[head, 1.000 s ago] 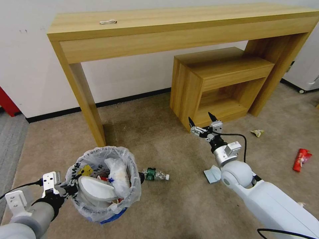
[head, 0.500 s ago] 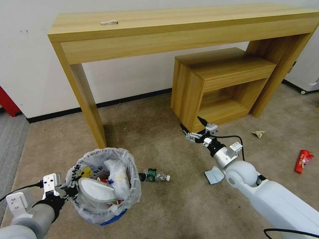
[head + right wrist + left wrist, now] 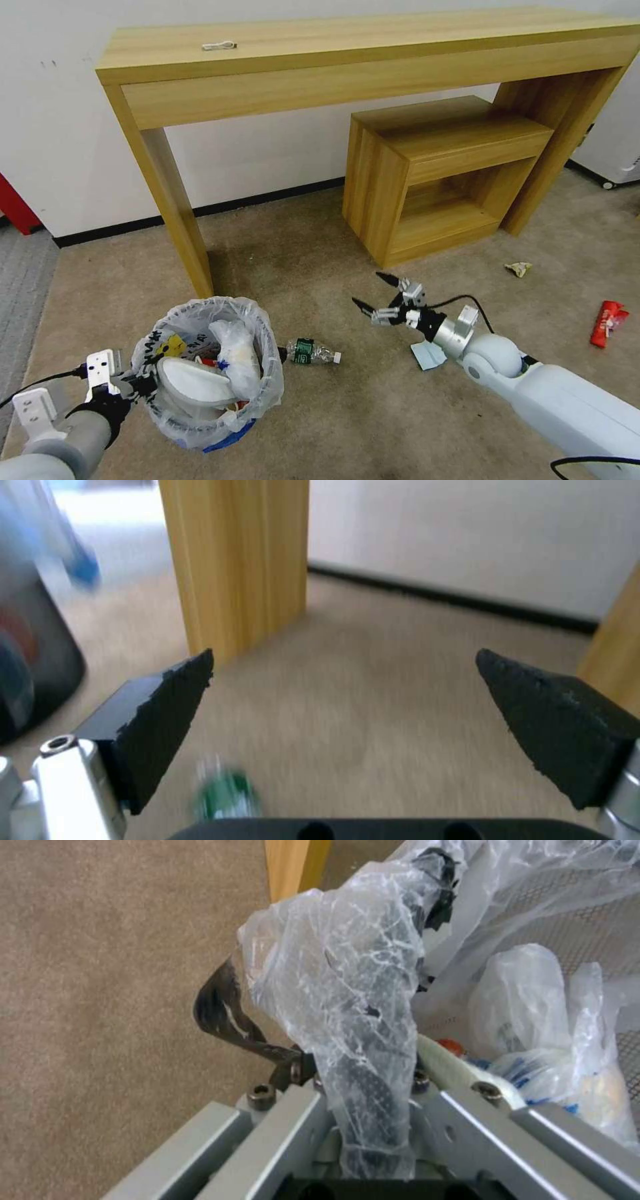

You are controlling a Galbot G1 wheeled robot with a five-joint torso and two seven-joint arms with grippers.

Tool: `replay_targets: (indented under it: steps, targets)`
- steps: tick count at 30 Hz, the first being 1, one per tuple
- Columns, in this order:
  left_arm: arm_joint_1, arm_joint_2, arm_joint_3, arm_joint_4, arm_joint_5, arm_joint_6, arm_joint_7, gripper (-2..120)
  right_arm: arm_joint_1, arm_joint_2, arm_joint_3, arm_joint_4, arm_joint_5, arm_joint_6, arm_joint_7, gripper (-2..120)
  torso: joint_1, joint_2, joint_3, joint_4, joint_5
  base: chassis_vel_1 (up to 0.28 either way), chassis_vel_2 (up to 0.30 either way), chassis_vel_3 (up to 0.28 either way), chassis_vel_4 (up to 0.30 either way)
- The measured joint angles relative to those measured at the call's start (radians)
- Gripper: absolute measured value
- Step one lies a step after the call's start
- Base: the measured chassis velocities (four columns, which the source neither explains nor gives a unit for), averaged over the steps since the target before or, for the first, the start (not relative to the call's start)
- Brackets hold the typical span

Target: Pick up the trash bin and place the garbage on the floor into it.

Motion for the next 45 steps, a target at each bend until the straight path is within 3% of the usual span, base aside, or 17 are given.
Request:
replay_targets:
  steps: [5,11,14,32,45]
  targets:
    - [-0.009,-0.002,0.008,0.007,0.004,-0.001,0.001,1,0.037,0.050,-0.091,-0.124,-0.027,0.012,-0.021,100,0.000,0.000,0.000,-0.0002,0.0000,0.000,0.000,0.000,0.000]
    - [-0.011,-0.003,0.009,0.010,0.006,-0.001,0.002,1,0.092,0.127,-0.197,-0.298,0.060,0.050,-0.186,100,0.000,0.000,0.000,0.0001,-0.0004,0.000,0.000,0.000,0.000]
    - [-0.013,-0.003,0.012,0.010,0.006,-0.002,0.003,1,0.101,0.150,-0.215,-0.359,0.069,0.041,-0.208,100,0.000,0.000,0.000,0.0001,-0.0001,0.000,0.000,0.000,0.000]
    - [-0.020,-0.005,0.013,0.015,0.012,-0.009,0.006,1,0.133,0.258,-0.287,-0.505,-0.044,-0.045,-0.082,100,0.000,0.000,0.000,0.0000,-0.0004,0.000,0.000,0.000,0.000]
    - [-0.024,-0.002,0.013,0.016,0.008,-0.012,0.007,1,0.172,0.391,-0.362,-0.640,-0.073,-0.019,-0.099,100,0.000,0.000,0.000,-0.0001,-0.0005,0.000,0.000,0.000,0.000]
